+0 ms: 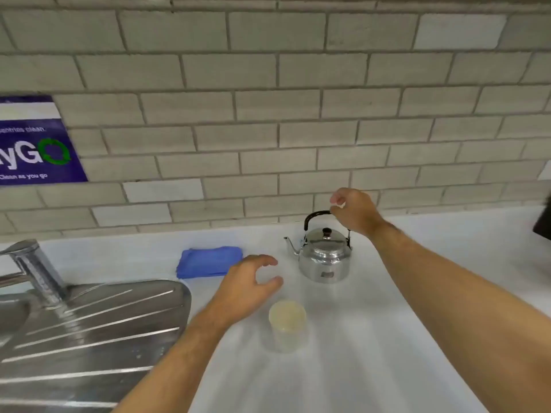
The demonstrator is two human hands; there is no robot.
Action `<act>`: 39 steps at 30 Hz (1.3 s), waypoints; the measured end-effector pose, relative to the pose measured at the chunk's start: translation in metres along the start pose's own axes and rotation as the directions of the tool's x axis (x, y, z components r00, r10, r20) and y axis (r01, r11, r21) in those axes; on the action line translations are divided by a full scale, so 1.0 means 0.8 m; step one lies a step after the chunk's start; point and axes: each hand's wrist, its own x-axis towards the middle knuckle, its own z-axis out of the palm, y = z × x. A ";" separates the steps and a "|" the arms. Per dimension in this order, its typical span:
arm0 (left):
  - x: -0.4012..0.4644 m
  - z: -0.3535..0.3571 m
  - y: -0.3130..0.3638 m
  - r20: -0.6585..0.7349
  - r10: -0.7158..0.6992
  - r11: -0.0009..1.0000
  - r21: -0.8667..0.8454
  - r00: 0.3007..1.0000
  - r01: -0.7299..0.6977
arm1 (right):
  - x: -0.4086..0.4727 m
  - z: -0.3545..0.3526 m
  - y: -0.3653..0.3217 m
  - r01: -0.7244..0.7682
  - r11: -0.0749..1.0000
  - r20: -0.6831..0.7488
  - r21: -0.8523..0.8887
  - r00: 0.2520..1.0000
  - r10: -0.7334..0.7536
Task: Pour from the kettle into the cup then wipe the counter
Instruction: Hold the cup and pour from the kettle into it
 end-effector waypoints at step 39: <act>-0.061 0.145 -0.071 0.066 -0.386 0.791 -0.489 0.920 0.367 | -0.095 0.020 0.077 -0.402 0.892 0.063 0.209 0.915 0.398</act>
